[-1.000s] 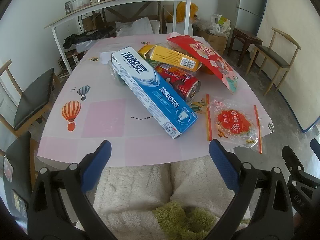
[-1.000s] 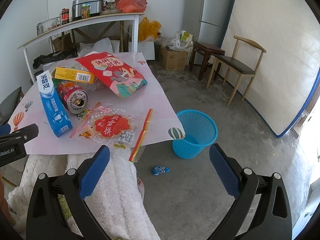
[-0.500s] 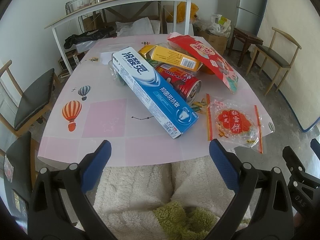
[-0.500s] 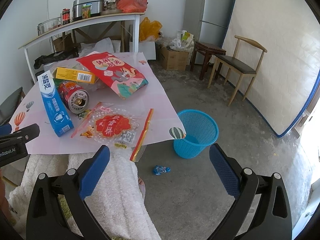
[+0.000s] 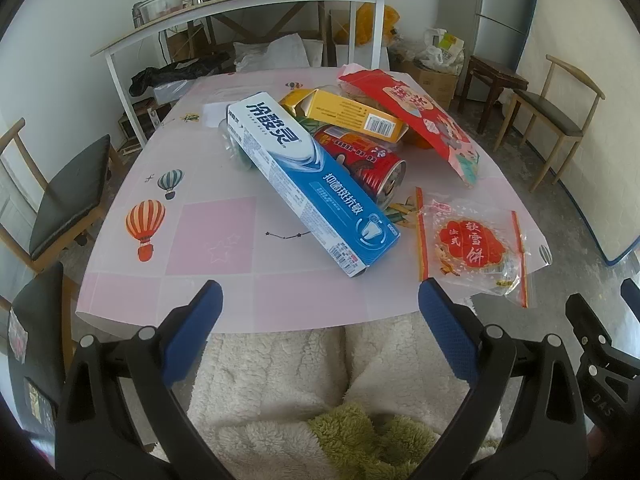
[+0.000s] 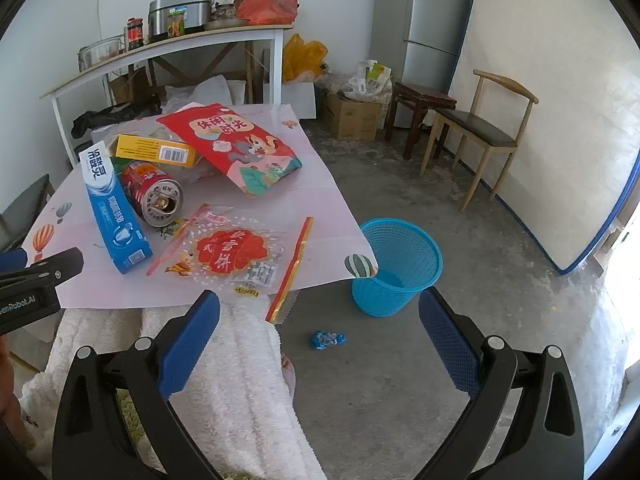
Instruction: Collect trash
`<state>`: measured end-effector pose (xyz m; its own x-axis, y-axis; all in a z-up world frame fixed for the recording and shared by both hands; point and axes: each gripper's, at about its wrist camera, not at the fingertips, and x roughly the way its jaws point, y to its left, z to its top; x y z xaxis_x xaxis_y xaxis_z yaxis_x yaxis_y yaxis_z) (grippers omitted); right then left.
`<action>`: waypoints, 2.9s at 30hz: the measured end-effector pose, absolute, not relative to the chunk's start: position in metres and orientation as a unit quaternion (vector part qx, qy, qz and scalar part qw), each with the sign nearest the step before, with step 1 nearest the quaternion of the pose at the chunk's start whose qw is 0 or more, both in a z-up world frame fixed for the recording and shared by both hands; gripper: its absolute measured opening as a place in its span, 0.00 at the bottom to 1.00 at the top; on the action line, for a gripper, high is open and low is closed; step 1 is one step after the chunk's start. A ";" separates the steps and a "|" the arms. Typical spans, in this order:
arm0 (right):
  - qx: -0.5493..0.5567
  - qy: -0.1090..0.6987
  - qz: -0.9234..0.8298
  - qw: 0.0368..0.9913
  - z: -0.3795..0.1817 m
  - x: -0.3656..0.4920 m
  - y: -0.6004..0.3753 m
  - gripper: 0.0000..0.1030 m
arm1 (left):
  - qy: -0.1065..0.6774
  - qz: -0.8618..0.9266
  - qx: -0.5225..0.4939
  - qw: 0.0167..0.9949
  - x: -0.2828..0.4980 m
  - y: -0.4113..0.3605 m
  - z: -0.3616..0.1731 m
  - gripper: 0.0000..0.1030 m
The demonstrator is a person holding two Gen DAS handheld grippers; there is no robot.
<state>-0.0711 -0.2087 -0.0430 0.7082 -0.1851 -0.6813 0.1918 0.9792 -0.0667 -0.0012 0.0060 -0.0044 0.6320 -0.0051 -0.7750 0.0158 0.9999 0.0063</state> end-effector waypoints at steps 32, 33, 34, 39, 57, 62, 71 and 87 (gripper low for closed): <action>0.016 0.374 -0.089 0.923 -0.045 -0.068 -0.206 0.94 | 0.433 0.001 0.003 0.901 0.000 0.016 -0.006 0.92; 0.018 0.374 -0.089 0.923 -0.046 -0.068 -0.207 0.94 | 0.434 0.002 0.003 0.901 0.000 0.016 -0.007 0.92; 0.019 0.375 -0.088 0.923 -0.046 -0.067 -0.207 0.94 | 0.435 0.002 0.003 0.900 0.000 0.016 -0.008 0.92; 0.028 0.380 -0.084 0.921 -0.049 -0.064 -0.211 0.94 | 0.442 0.006 0.004 0.897 0.006 0.013 -0.011 0.92; 0.096 0.416 -0.046 0.903 -0.069 -0.027 -0.231 0.89 | 0.448 -0.014 -0.007 0.894 0.033 0.035 -0.035 0.92; 0.021 0.398 0.008 0.917 -0.063 -0.020 -0.205 0.87 | 0.430 -0.031 0.009 0.902 0.038 0.046 -0.041 0.92; -0.169 0.379 0.069 0.907 -0.083 -0.006 -0.143 0.84 | 0.399 -0.078 -0.067 0.911 0.050 0.080 -0.043 0.92; -0.074 0.440 0.091 0.890 -0.105 0.025 -0.154 0.09 | 0.364 -0.121 -0.065 0.921 0.046 0.078 -0.036 0.92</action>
